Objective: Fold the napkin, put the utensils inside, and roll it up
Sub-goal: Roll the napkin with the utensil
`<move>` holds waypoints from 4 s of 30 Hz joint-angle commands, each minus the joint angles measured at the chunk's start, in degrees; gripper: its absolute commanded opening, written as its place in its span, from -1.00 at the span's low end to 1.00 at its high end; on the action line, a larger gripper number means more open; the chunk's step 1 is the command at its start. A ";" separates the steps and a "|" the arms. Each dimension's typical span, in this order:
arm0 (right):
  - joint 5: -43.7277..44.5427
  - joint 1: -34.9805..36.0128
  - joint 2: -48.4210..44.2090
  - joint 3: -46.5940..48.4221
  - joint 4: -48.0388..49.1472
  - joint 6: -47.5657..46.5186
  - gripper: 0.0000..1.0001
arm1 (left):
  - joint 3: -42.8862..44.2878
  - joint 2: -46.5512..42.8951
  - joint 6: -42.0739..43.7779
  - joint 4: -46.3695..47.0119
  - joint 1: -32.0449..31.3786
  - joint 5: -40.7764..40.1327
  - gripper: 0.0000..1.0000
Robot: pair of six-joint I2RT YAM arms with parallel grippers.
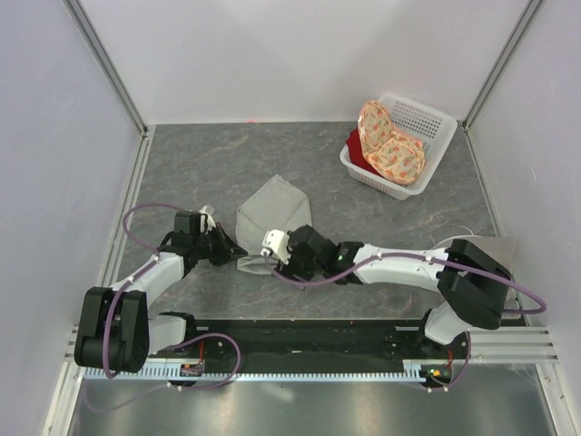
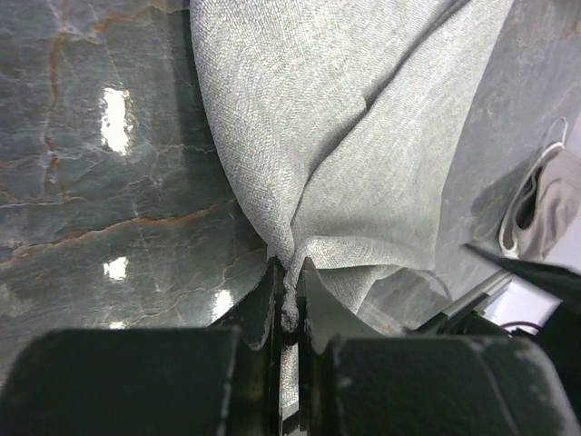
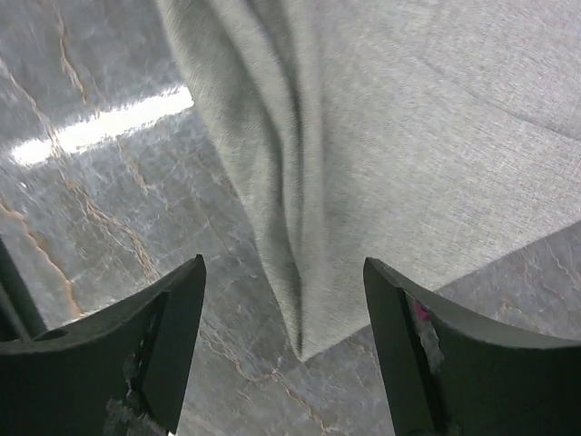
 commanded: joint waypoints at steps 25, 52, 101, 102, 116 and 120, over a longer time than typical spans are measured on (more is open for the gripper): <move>13.91 7.21 12.77 -2.78 13.12 -13.68 -0.48 | 1.83 2.97 -1.25 2.13 2.15 5.96 -0.95; -42.32 -12.65 26.12 26.24 -29.26 6.45 -1.00 | -3.09 -21.11 1.48 -10.61 -2.15 -15.92 0.62; -49.64 -19.87 35.01 24.22 -25.21 13.04 -1.00 | -8.10 -12.76 -15.67 13.91 -11.39 -8.80 0.77; -49.64 -19.87 35.09 24.13 -25.12 13.05 -1.00 | -8.18 -12.68 -14.88 14.00 -10.86 -9.41 0.77; -52.89 -20.22 37.64 25.10 -23.63 16.74 -1.00 | -6.78 -16.44 2.87 8.55 -10.06 -15.92 0.75; -54.91 -20.92 39.05 25.45 -23.19 17.26 -1.00 | -8.44 -21.28 4.03 6.27 -10.06 -18.99 0.73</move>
